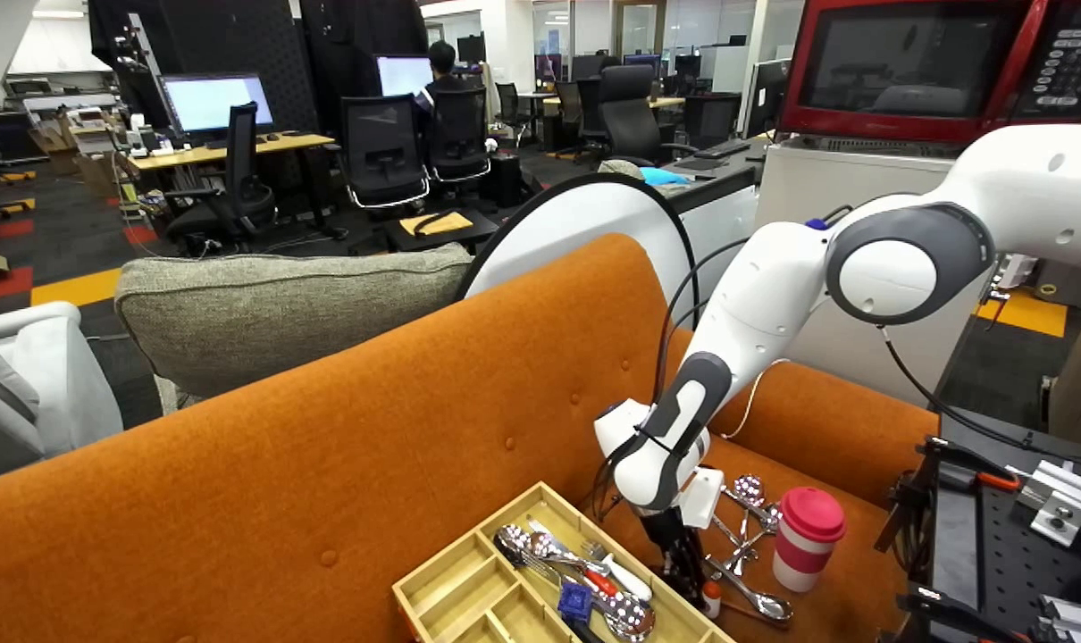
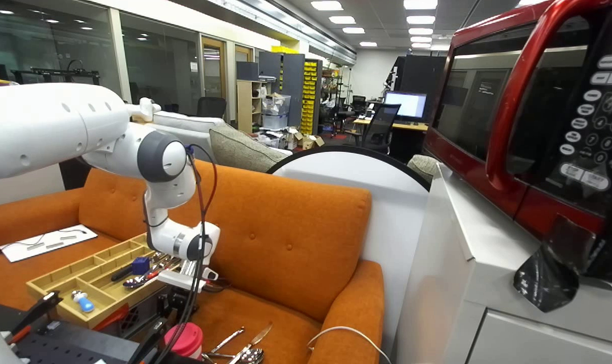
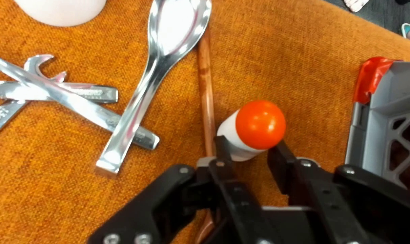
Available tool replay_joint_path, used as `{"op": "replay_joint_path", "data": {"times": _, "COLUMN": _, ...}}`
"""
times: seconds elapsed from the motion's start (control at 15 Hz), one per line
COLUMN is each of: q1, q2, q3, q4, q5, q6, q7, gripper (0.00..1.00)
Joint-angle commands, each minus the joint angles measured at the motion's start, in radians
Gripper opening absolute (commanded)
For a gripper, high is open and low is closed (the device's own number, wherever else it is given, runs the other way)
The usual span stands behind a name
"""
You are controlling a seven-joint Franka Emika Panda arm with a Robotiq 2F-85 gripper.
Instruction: Pick up the bottle and spoons and put them on the tray
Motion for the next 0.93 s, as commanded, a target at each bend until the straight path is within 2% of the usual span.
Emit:
{"op": "replay_joint_path", "data": {"times": 0.0, "q1": -0.015, "q2": -0.001, "q3": -0.014, "q4": 0.030, "q5": -0.014, "q6": -0.016, "q7": -0.008, "gripper": 0.08}}
{"op": "replay_joint_path", "data": {"times": 0.4, "q1": -0.044, "q2": -0.181, "q3": -0.059, "q4": -0.107, "q5": 0.000, "q6": 0.058, "q7": -0.024, "gripper": 0.08}}
{"op": "replay_joint_path", "data": {"times": 0.6, "q1": -0.062, "q2": -0.297, "q3": -0.050, "q4": -0.208, "q5": 0.006, "q6": 0.105, "q7": -0.041, "gripper": 0.08}}
{"op": "replay_joint_path", "data": {"times": 0.87, "q1": -0.099, "q2": -0.463, "q3": 0.011, "q4": -0.387, "q5": 0.003, "q6": 0.234, "q7": -0.084, "gripper": 0.08}}
